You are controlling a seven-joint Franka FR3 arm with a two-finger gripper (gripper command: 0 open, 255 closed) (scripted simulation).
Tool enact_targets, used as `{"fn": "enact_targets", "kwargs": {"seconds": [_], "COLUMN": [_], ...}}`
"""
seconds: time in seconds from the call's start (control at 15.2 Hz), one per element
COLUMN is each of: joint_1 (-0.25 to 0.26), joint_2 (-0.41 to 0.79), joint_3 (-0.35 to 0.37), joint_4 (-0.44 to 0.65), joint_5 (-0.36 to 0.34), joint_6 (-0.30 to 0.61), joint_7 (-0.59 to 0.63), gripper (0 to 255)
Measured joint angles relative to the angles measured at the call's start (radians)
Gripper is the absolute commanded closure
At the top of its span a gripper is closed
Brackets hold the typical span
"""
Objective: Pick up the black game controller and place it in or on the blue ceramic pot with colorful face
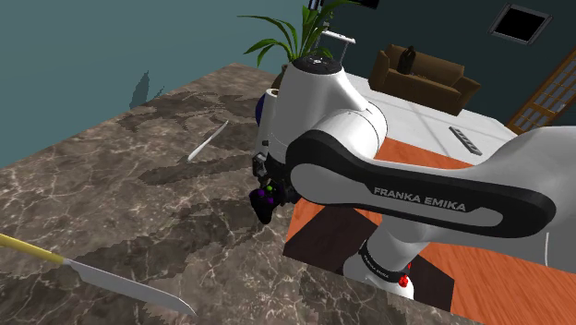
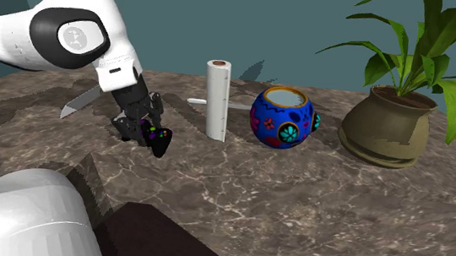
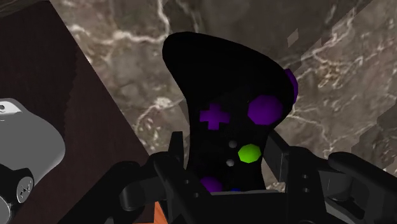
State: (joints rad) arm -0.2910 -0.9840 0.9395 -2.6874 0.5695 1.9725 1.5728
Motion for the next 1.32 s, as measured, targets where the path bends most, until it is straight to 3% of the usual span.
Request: {"fn": "enact_targets", "kwargs": {"seconds": [1.32], "joint_1": [-0.027], "joint_2": [-0.032], "joint_3": [-0.165], "joint_4": [0.200], "joint_5": [-0.129], "joint_6": [-0.240], "joint_7": [-0.014], "gripper": [255]}}
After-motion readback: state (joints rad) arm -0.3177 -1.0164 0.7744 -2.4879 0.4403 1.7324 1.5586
